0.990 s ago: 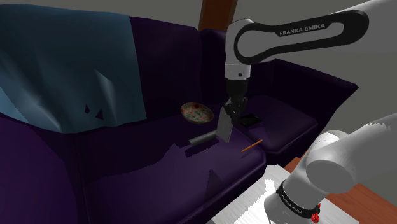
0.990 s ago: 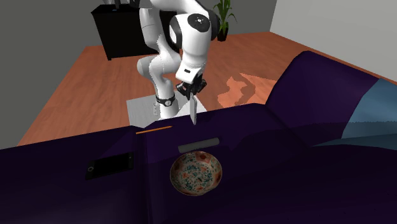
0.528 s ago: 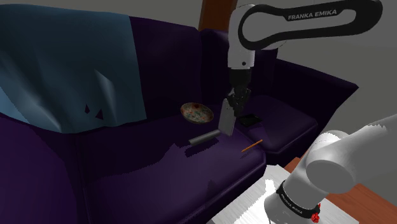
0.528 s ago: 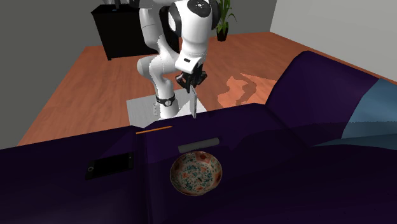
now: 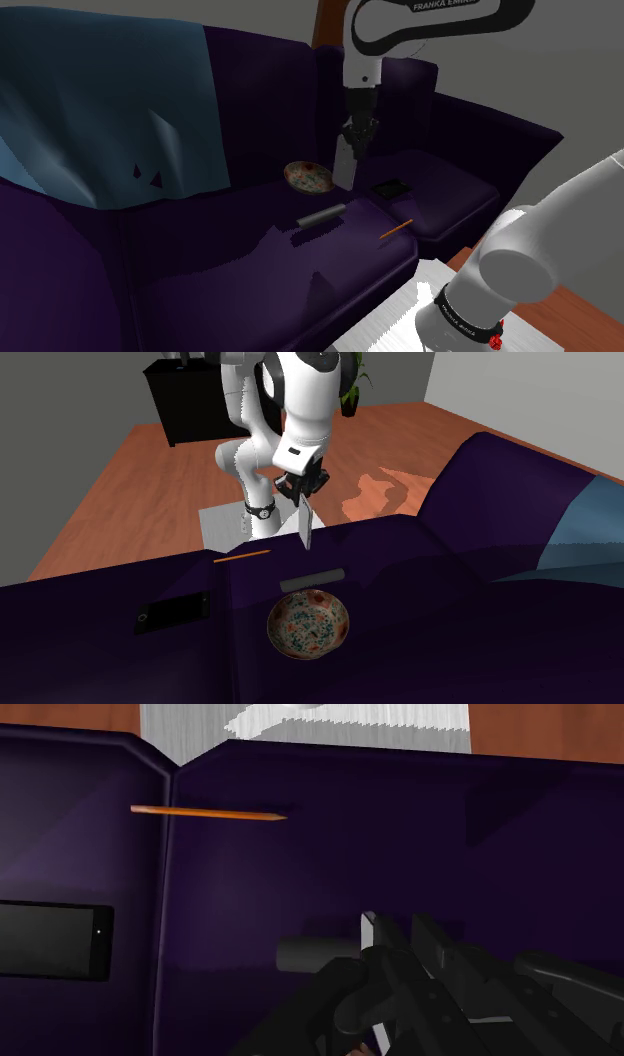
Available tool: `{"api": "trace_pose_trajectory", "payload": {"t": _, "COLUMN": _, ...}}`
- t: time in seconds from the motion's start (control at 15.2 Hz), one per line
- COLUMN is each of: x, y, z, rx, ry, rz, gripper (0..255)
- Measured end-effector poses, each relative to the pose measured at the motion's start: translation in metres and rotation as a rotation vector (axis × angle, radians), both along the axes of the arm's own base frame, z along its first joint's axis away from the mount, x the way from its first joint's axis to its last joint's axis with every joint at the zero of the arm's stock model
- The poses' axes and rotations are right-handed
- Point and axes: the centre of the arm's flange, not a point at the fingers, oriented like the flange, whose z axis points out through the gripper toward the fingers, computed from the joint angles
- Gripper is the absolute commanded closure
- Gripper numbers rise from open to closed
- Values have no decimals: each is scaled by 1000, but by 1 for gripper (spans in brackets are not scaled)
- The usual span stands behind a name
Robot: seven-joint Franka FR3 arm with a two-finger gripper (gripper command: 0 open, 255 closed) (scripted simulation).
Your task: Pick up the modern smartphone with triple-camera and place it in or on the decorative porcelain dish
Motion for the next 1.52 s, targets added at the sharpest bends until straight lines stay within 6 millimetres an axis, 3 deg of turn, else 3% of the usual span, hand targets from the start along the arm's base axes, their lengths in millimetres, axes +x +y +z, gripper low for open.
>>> {"api": "trace_pose_trajectory", "payload": {"t": 0.86, "x": 159, "y": -55, "z": 31, "rx": 0, "ry": 0, "rz": -1, "gripper": 255}}
{"api": "trace_pose_trajectory", "payload": {"t": 1.52, "x": 167, "y": -58, "z": -19, "rx": 0, "ry": 0, "rz": 0, "gripper": 255}}
